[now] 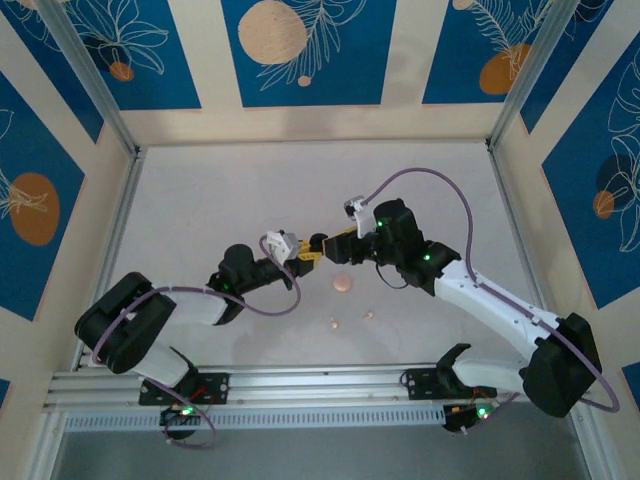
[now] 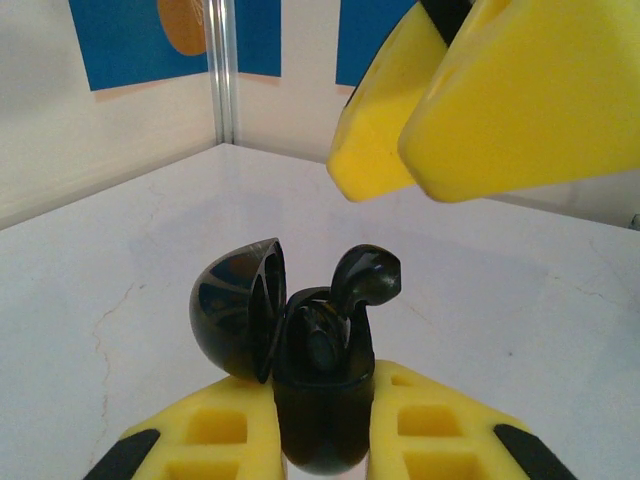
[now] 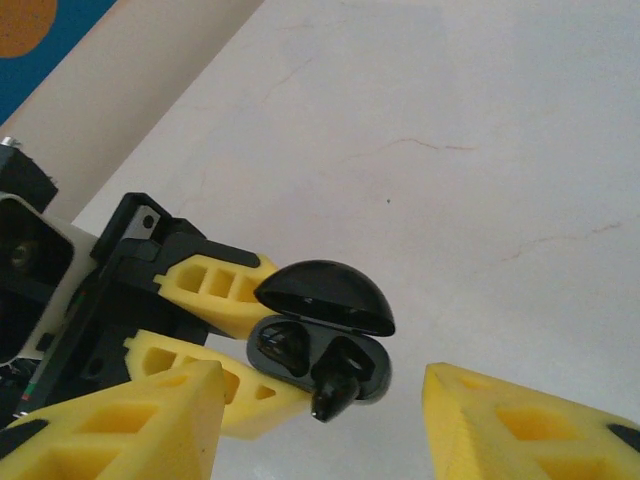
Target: Insert the wireless bluetooth earbuds into the charging case
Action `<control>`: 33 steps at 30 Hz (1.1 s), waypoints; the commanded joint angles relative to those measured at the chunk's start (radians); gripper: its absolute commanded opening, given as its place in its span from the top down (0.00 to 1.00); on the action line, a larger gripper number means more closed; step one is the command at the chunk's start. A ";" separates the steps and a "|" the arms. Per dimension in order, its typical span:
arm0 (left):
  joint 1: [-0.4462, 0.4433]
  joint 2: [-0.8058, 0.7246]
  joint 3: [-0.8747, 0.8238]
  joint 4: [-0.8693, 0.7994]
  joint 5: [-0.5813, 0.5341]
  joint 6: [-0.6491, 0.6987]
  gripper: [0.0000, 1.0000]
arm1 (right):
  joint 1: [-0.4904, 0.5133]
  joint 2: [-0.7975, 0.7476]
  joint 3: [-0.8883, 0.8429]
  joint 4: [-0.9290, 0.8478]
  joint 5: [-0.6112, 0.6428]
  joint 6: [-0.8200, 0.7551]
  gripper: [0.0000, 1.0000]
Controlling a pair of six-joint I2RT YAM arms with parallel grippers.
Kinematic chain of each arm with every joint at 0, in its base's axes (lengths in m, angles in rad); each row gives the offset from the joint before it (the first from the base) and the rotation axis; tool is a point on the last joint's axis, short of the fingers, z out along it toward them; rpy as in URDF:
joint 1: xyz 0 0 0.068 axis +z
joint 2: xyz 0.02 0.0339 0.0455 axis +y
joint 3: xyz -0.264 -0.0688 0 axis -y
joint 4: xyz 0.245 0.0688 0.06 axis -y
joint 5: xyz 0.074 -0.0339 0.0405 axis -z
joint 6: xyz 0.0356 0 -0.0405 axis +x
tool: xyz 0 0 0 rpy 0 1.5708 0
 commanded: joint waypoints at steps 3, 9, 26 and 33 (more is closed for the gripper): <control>-0.006 -0.028 0.010 0.035 0.019 0.004 0.83 | -0.015 0.028 -0.010 -0.006 -0.044 0.016 0.45; -0.006 -0.040 0.010 0.032 0.023 0.005 0.83 | -0.030 0.050 -0.012 -0.010 -0.060 0.023 0.46; -0.007 -0.057 0.000 0.030 0.060 0.011 0.83 | -0.143 -0.012 -0.102 0.149 -0.260 0.049 0.45; -0.006 -0.049 0.000 0.072 0.164 0.001 0.83 | -0.238 0.031 -0.102 0.289 -0.552 0.101 0.40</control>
